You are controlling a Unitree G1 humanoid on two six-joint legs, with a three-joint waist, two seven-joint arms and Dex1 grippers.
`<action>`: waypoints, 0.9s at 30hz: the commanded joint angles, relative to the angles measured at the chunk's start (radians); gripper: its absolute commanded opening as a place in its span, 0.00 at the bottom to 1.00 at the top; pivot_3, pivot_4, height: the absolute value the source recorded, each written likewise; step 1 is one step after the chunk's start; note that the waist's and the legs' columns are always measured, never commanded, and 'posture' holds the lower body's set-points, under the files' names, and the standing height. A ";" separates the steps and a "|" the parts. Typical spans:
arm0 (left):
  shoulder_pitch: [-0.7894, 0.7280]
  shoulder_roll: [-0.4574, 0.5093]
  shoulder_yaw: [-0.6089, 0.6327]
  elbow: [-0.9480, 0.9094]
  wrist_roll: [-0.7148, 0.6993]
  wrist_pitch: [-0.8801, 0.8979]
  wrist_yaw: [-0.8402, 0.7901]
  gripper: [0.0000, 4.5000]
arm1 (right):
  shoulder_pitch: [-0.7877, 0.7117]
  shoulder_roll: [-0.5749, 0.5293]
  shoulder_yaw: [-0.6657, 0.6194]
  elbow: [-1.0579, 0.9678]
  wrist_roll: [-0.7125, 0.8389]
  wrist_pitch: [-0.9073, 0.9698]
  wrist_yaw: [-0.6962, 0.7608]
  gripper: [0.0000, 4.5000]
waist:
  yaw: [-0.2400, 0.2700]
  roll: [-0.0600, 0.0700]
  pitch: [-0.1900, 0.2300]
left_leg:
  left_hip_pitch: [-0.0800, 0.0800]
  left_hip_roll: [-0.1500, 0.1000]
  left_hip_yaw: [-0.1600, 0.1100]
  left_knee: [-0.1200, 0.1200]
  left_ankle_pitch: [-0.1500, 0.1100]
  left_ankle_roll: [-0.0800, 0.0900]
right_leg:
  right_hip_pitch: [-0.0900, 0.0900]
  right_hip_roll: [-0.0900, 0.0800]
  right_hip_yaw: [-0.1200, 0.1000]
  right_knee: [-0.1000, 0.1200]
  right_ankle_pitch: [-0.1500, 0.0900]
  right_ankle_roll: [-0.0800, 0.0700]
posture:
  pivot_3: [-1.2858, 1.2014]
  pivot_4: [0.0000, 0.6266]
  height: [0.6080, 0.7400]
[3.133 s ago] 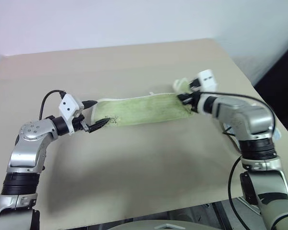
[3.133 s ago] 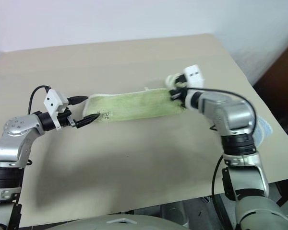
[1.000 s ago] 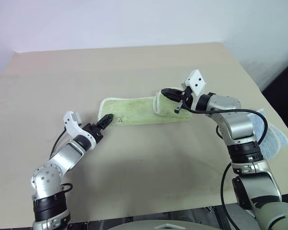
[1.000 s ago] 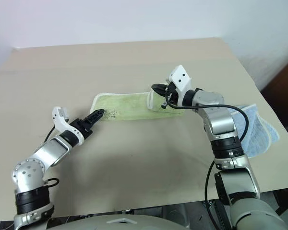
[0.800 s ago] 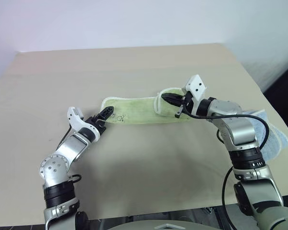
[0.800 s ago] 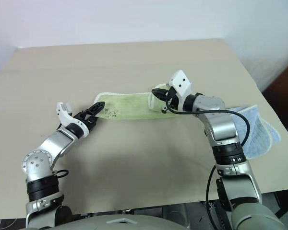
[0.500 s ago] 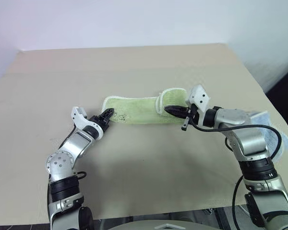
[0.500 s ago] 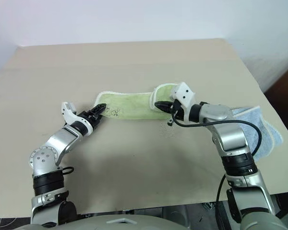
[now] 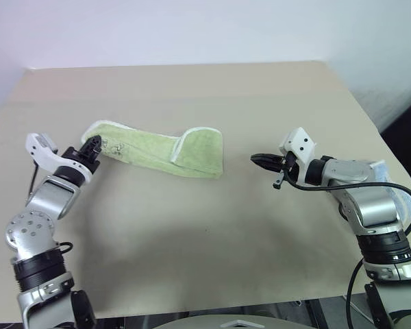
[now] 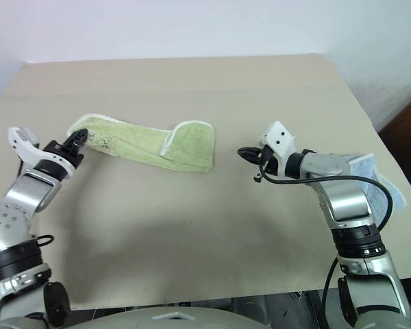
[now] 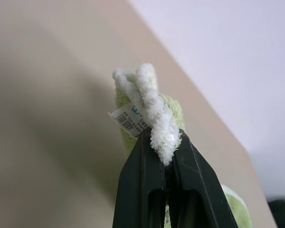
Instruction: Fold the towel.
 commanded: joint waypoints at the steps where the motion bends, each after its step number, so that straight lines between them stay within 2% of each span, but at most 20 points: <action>1: -0.048 0.054 -0.112 -0.098 0.089 -0.011 -0.141 0.00 | -0.016 -0.014 -0.021 0.009 -0.008 -0.024 -0.011 0.00 | 0.001 0.000 0.000 | -0.001 0.000 0.000 0.000 0.000 0.000 | 0.000 -0.001 -0.001 0.000 0.000 0.000 | 0.52 0.24 0.91; 3: -0.055 0.071 -0.176 -0.120 0.147 -0.012 -0.192 0.00 | -0.019 -0.012 -0.018 0.014 -0.010 -0.027 -0.013 0.00 | 0.000 0.000 0.000 | -0.002 -0.001 0.000 0.000 -0.002 -0.001 | 0.000 -0.002 -0.001 -0.001 0.000 0.000 | 0.52 0.24 0.91; 7: -0.153 0.123 -0.620 -0.155 0.521 -0.100 -0.391 0.00 | -0.026 0.006 -0.001 0.006 -0.015 -0.022 -0.024 0.00 | 0.001 0.000 0.000 | -0.002 -0.003 0.001 -0.001 -0.002 0.002 | 0.000 -0.003 -0.001 -0.001 0.000 0.000 | 0.52 0.24 0.91; 11: -0.212 0.121 -0.846 -0.107 0.748 -0.188 -0.505 0.00 | -0.022 0.012 0.005 -0.004 -0.016 -0.019 -0.034 0.00 | -0.007 0.000 0.000 | -0.002 -0.003 0.002 -0.001 -0.002 0.003 | 0.000 -0.002 0.000 -0.002 0.000 0.000 | 0.52 0.24 0.91; 14: -0.230 0.101 -0.922 -0.056 0.848 -0.201 -0.541 0.00 | -0.013 0.015 0.005 -0.020 -0.015 -0.014 -0.046 0.00 | -0.009 0.000 0.000 | -0.002 -0.002 0.002 -0.001 -0.002 0.003 | -0.002 0.000 0.000 -0.002 0.000 0.000 | 0.52 0.24 0.91; 18: -0.220 0.062 -0.901 -0.014 0.889 -0.204 -0.556 0.24 | 0.001 0.016 0.001 -0.042 -0.009 -0.006 -0.060 0.00 | -0.004 0.000 0.000 | -0.002 -0.001 0.001 -0.001 -0.002 0.003 | -0.002 0.001 0.000 -0.001 0.000 0.000 | 0.52 0.24 0.91; 27: -0.171 -0.044 -0.682 -0.134 0.700 -0.143 -0.621 0.89 | 0.000 0.030 0.017 -0.047 -0.010 -0.008 -0.069 0.00 | -0.002 0.000 0.000 | -0.002 -0.001 0.001 0.000 -0.002 0.003 | -0.001 -0.001 0.000 0.000 0.000 0.001 | 0.52 0.24 0.91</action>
